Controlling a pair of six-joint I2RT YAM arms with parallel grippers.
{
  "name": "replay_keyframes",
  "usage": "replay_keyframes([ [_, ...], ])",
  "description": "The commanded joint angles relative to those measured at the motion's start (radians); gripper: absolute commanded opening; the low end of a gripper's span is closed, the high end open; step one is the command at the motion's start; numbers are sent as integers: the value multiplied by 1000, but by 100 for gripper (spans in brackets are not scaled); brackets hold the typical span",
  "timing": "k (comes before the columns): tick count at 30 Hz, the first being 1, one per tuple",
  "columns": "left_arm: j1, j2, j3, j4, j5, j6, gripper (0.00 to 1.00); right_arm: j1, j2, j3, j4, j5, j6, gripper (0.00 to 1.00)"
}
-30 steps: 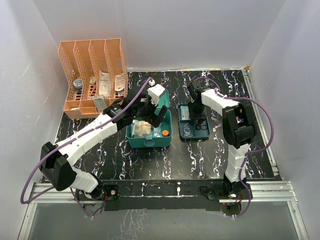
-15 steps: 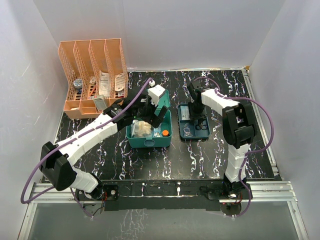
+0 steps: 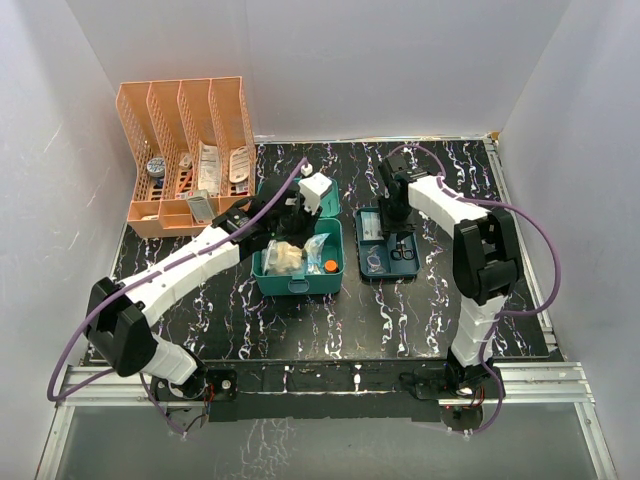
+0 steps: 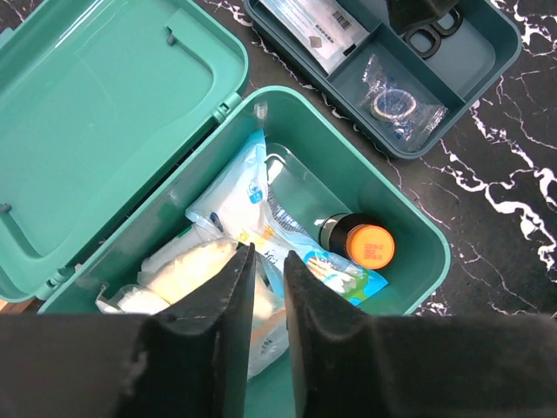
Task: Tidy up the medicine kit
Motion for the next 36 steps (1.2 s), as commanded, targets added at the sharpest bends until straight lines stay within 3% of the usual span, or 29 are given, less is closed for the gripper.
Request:
replay_keyframes([
  [1, 6, 17, 34, -2, 0, -5, 28, -1, -81, 29, 20, 12, -4, 33],
  [2, 6, 19, 40, -3, 2, -6, 36, -1, -82, 26, 20, 12, -4, 33],
  [5, 6, 23, 48, -10, 3, -5, 77, -1, -80, 16, 20, 12, -4, 33],
  [7, 6, 25, 52, -13, 4, -6, 86, -1, -75, 7, 20, 12, -4, 33],
  [23, 6, 14, 51, -21, 3, -6, 91, -2, -59, 52, 20, 12, -4, 33],
  [28, 6, 12, 49, -18, 2, -5, 98, -1, -122, 24, 20, 12, -4, 33],
  [36, 6, 12, 46, -12, 6, -7, 99, -1, -160, 37, 20, 12, -4, 33],
])
